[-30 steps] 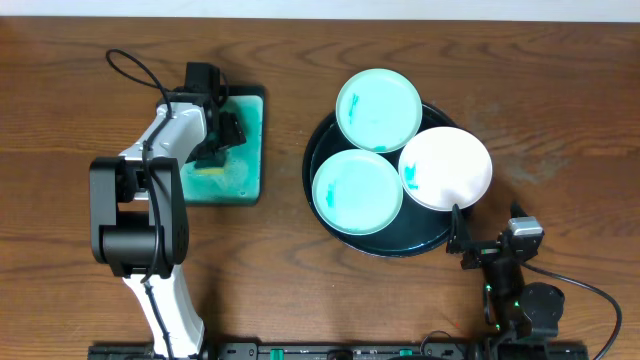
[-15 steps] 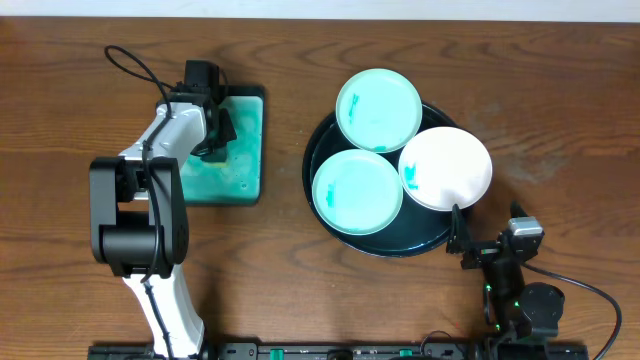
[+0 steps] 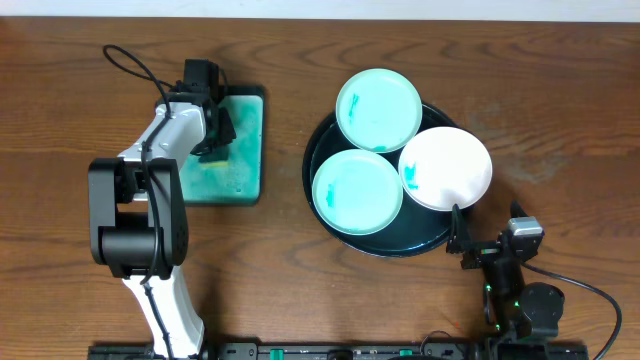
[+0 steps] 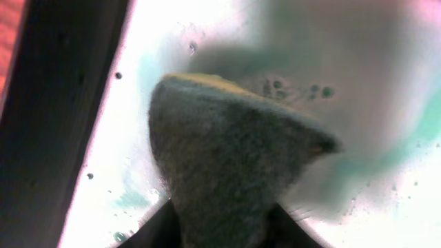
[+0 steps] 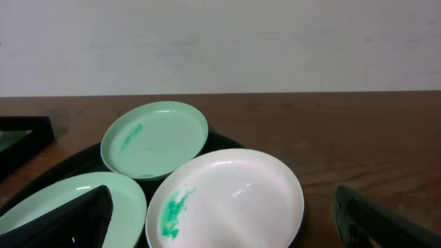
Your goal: Clean dirty plates on tray and stack at the side
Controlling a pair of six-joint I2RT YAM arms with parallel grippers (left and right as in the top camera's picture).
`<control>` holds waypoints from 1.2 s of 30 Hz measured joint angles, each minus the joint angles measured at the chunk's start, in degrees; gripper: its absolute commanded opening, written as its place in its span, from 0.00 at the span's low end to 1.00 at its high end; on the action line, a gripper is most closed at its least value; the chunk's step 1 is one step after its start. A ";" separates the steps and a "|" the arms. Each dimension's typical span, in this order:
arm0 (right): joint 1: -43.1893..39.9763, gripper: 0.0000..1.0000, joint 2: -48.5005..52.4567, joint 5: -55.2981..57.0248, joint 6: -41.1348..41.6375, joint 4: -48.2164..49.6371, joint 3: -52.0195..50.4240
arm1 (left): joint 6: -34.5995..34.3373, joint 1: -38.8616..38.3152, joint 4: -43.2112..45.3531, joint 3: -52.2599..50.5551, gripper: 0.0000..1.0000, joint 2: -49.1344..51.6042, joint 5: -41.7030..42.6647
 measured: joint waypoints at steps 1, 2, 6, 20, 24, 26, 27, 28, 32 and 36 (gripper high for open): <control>0.00 0.99 0.00 -0.02 -0.02 0.00 0.00 | 0.04 0.00 0.00 0.00 0.07 0.00 0.00; 0.00 0.99 0.00 0.00 -0.02 0.00 0.00 | 0.22 0.00 0.00 0.00 0.07 0.00 0.00; 0.00 0.99 0.00 0.00 -0.02 0.00 0.00 | 0.39 0.00 -0.33 0.00 0.08 -0.33 0.02; 0.00 0.99 0.00 -0.02 -0.02 -0.02 0.00 | -0.66 0.00 -7.23 0.13 0.07 -24.33 0.48; 0.00 0.99 0.00 0.00 -0.02 0.00 0.00 | -0.92 0.00 -4.68 -0.76 0.07 -23.45 0.63; 0.00 0.99 0.00 0.00 -0.02 0.00 0.00 | -1.97 -0.02 -2.73 -2.49 0.07 -20.79 0.76; 0.00 0.99 0.00 -0.02 -0.02 0.00 0.00 | -2.58 0.00 -2.43 -3.26 0.07 -18.95 0.92; 0.00 0.99 0.00 0.00 -0.02 0.00 0.00 | -2.97 0.00 -2.43 -3.87 0.07 -16.92 1.01; 0.00 0.99 0.00 -0.02 -0.02 0.00 0.00 | -3.56 0.00 -2.93 -6.27 0.07 -10.21 1.46; 0.00 0.99 0.00 -0.02 0.00 0.00 0.00 | -3.74 0.00 -3.74 -6.51 0.07 -11.61 1.81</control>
